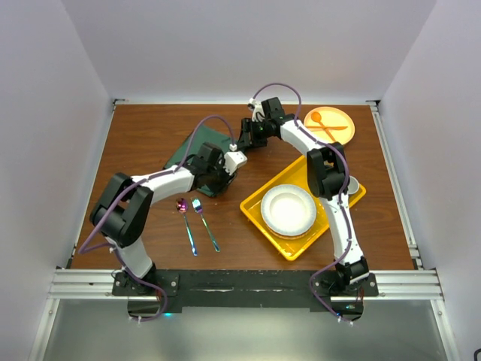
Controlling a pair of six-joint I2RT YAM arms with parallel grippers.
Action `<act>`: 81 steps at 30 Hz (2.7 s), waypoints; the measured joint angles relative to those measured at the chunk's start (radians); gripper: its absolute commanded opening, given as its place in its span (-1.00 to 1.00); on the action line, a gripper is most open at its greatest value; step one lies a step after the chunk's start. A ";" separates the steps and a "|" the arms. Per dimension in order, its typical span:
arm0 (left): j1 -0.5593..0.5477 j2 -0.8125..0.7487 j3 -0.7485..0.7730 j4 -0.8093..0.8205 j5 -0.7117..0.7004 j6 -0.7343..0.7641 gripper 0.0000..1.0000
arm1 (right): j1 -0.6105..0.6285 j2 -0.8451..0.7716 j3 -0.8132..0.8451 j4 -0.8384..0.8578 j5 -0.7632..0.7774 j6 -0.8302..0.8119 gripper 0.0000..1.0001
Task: Fold the napkin into a case and place the utensils inside
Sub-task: Pick up the square-folded napkin from the center of the board, then fold the rectangle-folded napkin at the center of the board.
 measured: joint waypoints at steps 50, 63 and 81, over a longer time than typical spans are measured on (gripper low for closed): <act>0.008 -0.014 0.114 -0.185 -0.090 0.195 -1.00 | -0.005 -0.015 -0.003 0.044 -0.044 0.071 -1.00; 0.019 -0.064 0.152 -0.271 -0.092 0.277 -1.00 | 0.000 -0.051 -0.052 0.161 -0.124 0.210 -1.00; 0.028 -0.102 0.107 -0.304 -0.096 0.343 -1.00 | 0.001 -0.105 -0.176 0.177 -0.109 0.207 -1.00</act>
